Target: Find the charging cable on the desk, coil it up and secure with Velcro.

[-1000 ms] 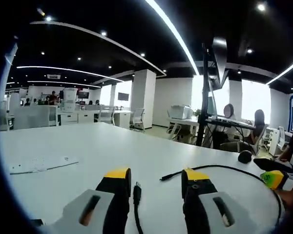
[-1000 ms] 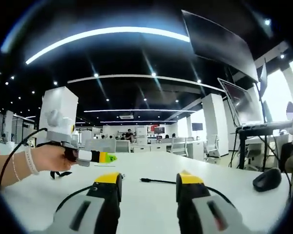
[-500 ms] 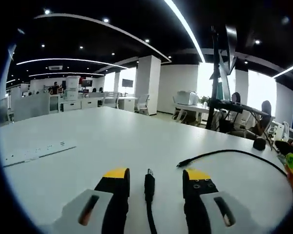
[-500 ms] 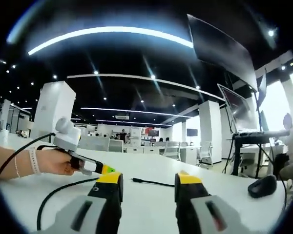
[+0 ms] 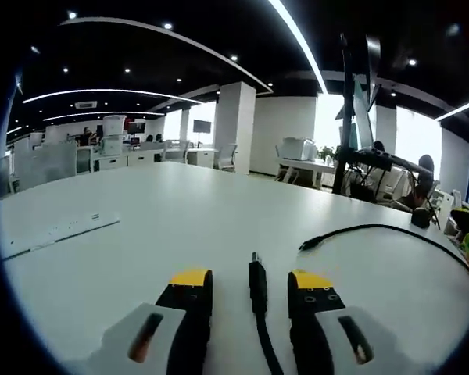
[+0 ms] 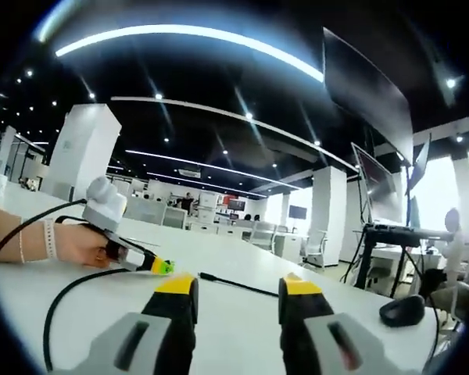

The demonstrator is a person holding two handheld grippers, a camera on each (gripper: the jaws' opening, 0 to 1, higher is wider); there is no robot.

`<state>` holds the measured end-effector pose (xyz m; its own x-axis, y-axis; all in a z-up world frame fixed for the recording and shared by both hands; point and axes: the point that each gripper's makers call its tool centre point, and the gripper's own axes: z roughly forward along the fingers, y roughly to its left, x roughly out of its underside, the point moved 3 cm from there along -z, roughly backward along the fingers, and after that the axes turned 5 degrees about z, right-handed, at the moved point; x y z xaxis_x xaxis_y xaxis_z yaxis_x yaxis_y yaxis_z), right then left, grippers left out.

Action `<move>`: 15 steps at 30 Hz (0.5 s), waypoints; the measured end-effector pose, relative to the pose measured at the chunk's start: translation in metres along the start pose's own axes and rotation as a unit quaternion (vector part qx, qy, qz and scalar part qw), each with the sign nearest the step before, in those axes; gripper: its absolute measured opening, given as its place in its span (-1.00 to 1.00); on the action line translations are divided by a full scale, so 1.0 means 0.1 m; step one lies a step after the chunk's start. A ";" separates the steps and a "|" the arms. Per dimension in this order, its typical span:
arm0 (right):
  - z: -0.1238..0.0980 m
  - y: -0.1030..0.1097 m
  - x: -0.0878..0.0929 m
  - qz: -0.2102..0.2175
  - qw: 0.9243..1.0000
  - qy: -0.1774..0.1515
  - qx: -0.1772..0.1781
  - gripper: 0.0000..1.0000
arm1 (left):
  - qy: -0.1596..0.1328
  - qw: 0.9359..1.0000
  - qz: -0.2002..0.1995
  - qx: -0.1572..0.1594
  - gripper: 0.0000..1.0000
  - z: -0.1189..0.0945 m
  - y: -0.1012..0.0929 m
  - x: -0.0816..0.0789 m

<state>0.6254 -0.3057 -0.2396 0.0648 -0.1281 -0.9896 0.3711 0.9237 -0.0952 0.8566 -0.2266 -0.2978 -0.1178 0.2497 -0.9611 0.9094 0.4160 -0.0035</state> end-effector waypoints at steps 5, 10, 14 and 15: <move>-0.01 -0.01 0.00 0.003 1.000 0.000 -0.001 -0.18 | -0.005 1.000 0.016 -0.003 -0.25 0.00 -0.01 -0.01; -0.02 -0.03 0.00 0.001 1.000 0.004 0.000 -0.20 | -0.005 0.999 0.035 -0.006 -0.27 0.02 -0.03 0.00; -0.02 -0.03 0.00 0.000 1.000 0.004 0.000 -0.21 | -0.007 0.999 0.037 -0.005 -0.33 0.02 -0.03 -0.01; -0.02 -0.04 0.01 -0.001 1.000 0.004 0.000 -0.22 | -0.007 0.999 0.037 -0.005 -0.38 0.02 -0.03 -0.01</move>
<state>0.6227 -0.3085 -0.2400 0.0560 -0.1263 -0.9904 0.3707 0.9237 -0.0968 0.8548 -0.2296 -0.2974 -0.0453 0.2672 -0.9626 0.9115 0.4054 0.0697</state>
